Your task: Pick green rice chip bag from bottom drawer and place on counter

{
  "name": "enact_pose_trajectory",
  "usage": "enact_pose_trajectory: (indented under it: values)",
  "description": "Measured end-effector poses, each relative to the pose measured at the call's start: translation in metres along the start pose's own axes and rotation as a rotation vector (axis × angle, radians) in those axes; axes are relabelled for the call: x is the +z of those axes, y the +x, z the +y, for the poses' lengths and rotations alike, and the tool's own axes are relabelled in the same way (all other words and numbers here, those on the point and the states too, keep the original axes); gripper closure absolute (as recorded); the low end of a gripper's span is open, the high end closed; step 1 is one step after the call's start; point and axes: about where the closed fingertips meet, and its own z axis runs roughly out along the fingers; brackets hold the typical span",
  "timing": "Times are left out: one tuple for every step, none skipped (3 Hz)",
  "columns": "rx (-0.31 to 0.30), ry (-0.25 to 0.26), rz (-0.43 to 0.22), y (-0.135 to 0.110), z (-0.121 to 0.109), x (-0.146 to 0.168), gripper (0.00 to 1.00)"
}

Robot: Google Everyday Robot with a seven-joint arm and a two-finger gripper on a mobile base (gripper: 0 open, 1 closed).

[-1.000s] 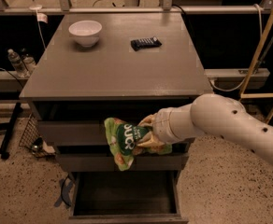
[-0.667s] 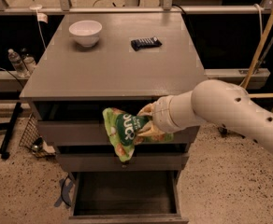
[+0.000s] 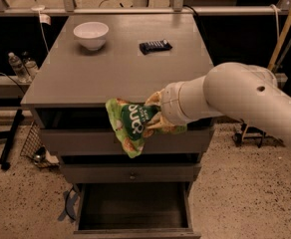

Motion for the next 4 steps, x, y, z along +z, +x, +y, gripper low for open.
enact_pose_trajectory:
  values:
    - [-0.092,0.045,0.019,-0.019,-0.033,-0.021,1.00]
    - [-0.145,0.072,0.016,-0.030,-0.056,-0.033,1.00]
    - [-0.151,0.089,0.004,-0.027,-0.084,-0.035,1.00]
    - [-0.138,0.105,-0.019,-0.019,-0.113,-0.030,1.00]
